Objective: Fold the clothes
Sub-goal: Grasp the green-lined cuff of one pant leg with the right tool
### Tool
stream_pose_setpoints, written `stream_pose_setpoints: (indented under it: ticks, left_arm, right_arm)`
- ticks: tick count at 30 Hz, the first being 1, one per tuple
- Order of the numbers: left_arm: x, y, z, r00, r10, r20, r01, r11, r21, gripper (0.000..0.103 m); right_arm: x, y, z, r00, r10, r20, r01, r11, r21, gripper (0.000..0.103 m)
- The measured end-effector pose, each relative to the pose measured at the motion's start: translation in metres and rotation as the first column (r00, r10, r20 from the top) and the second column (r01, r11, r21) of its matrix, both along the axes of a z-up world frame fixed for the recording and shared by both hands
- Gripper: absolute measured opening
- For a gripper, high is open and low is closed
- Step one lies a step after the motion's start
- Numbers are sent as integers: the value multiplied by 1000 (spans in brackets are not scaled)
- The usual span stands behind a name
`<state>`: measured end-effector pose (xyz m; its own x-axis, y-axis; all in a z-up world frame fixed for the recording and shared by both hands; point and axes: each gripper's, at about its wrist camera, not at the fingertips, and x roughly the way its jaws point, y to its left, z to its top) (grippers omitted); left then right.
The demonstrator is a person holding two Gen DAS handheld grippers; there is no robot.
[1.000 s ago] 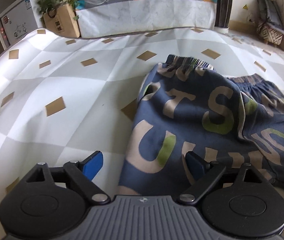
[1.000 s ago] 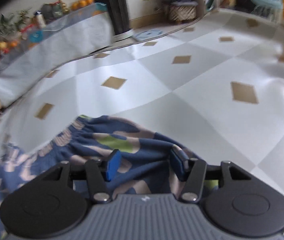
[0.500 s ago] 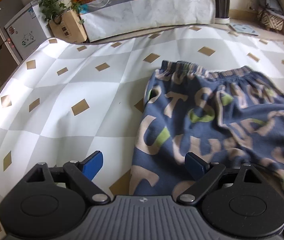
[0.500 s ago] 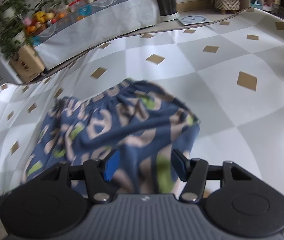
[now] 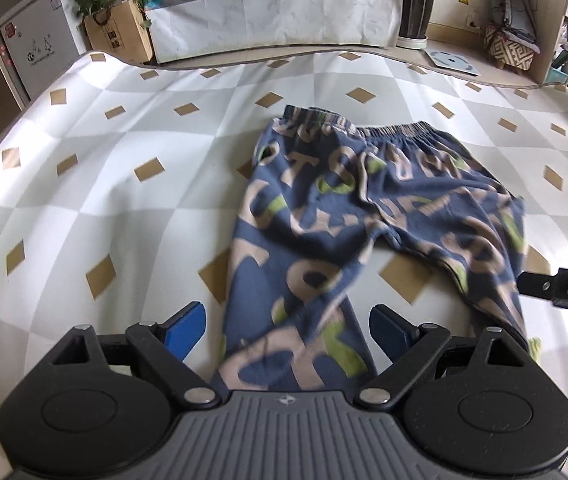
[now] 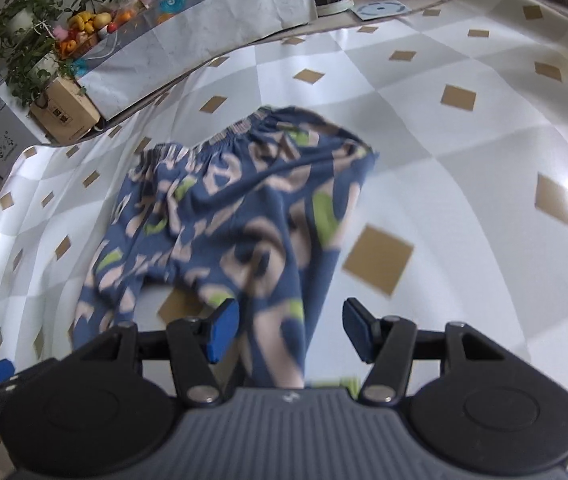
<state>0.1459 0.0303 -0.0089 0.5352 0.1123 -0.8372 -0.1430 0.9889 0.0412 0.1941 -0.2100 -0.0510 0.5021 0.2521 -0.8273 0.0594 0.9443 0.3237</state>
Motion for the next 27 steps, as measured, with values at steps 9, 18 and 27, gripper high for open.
stream_pose_setpoints:
  ticks: [9, 18, 27]
  left_arm:
    - [-22, -7, -1, 998, -55, -3, 55, 997, 56, 90]
    - [-35, -5, -10, 997, -52, -48, 53, 998, 18, 90]
    - [-38, -4, -18, 996, -32, -88, 31, 999, -17, 90]
  right_arm:
    - [-35, -4, 4, 999, 8, -43, -6, 999, 49, 55]
    - [-63, -15, -10, 992, -50, -118, 52, 999, 13, 56]
    - [-66, 3, -20, 990, 34, -133, -36, 999, -17, 57]
